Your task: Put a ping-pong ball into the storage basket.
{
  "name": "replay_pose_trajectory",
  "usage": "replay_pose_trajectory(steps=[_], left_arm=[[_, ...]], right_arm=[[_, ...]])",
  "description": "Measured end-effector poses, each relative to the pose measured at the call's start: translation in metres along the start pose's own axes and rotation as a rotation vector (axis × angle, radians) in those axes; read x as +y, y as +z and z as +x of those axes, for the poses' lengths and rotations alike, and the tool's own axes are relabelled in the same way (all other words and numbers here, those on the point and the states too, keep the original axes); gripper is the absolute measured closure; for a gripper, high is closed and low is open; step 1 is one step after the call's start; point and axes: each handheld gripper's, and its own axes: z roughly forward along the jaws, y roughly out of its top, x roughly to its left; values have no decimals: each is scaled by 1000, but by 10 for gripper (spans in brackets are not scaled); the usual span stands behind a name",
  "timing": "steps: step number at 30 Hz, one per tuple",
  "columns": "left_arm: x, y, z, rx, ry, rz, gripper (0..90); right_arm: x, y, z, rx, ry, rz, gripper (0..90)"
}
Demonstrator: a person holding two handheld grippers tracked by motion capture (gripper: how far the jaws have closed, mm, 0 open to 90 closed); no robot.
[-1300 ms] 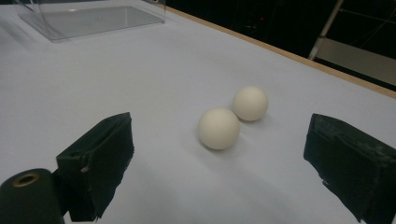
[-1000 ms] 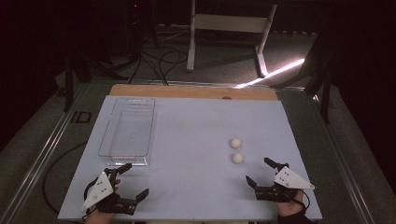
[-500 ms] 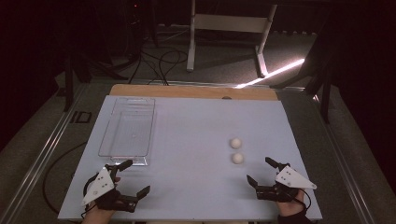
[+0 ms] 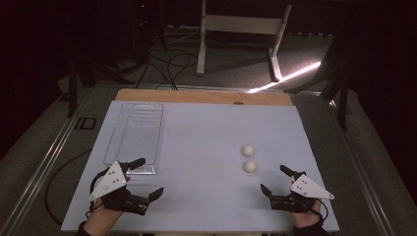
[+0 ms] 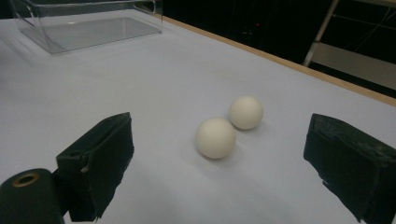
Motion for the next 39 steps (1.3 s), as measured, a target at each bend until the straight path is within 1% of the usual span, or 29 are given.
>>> replay_pose_trajectory(steps=[2,3,5,9,11,17,20,23,24,25,26,27,28,29,30,31,32,33,35,38,39], left_arm=[[5,2,0,2,9,17,3],[8,3,0,-6,12,20,3],[13,6,-1,-7,12,37,3],[23,11,0,-32,7,52,3],[28,13,-1,-30,20,70,3],[39,19,-2,-48,22,68,3],[43,21,-3,-65,10,82,3],[45,22,-4,-74,25,102,3],[46,23,-5,-73,43,114,3],[46,23,-5,-73,43,114,3],[48,25,-6,-70,57,153,3],[49,27,-7,-83,63,176,3],[49,29,-7,-113,70,219,3],[50,31,-8,-130,77,248,3],[50,31,-8,-130,77,248,3],[50,34,-9,-150,92,288,3],[49,39,-10,-167,99,342,3],[49,39,-10,-167,99,342,2],[49,44,-11,-186,119,404,3],[49,49,-12,-204,138,453,2],[49,51,-12,-205,147,469,3]], right_arm=[[0,0,0,2,-4,-4,85],[0,0,0,1,-5,-5,84],[1,0,0,1,-7,-2,84],[1,0,1,2,-8,-2,85],[1,0,0,4,-5,-3,84],[1,1,1,6,-7,-6,84],[1,1,0,12,-6,-6,85],[1,1,1,12,-6,-4,85],[1,1,1,10,-5,-4,85],[1,1,1,11,-4,-6,85],[1,1,1,11,-4,-6,85],[1,1,1,15,-5,-3,85],[1,1,1,19,-2,-2,85],[1,1,1,17,-5,-1,85],[1,1,1,17,-5,-1,85],[1,1,1,19,-6,-1,85],[1,2,2,18,-10,-3,85],[2,2,2,19,-9,-3,85],[2,2,2,20,-10,-3,85],[2,2,2,21,-11,-4,85],[2,2,2,21,-12,-3,85]])
